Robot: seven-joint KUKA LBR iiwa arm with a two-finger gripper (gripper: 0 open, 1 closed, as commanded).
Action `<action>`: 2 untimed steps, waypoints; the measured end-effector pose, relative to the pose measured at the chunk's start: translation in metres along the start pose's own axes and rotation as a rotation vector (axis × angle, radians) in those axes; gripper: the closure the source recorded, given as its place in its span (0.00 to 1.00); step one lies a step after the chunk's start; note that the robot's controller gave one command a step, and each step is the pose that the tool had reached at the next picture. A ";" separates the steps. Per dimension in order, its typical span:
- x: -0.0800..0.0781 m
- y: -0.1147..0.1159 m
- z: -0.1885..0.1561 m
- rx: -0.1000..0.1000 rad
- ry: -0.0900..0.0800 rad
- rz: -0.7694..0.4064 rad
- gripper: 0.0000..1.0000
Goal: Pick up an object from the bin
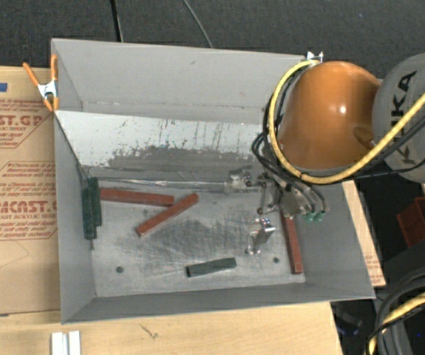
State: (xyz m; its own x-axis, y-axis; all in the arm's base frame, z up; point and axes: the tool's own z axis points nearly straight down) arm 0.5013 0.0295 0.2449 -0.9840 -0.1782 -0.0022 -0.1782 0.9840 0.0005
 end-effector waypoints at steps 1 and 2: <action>0.000 0.000 0.000 0.000 0.000 0.000 0.00; -0.001 0.003 0.047 0.001 -0.006 -0.055 0.00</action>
Offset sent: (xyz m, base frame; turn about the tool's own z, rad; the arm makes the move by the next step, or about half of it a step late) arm -0.0022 0.0112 -0.1680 -0.1891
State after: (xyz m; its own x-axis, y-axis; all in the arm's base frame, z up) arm 0.5020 0.0327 0.1975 -0.9726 -0.2321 -0.0086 -0.2321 0.9727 -0.0012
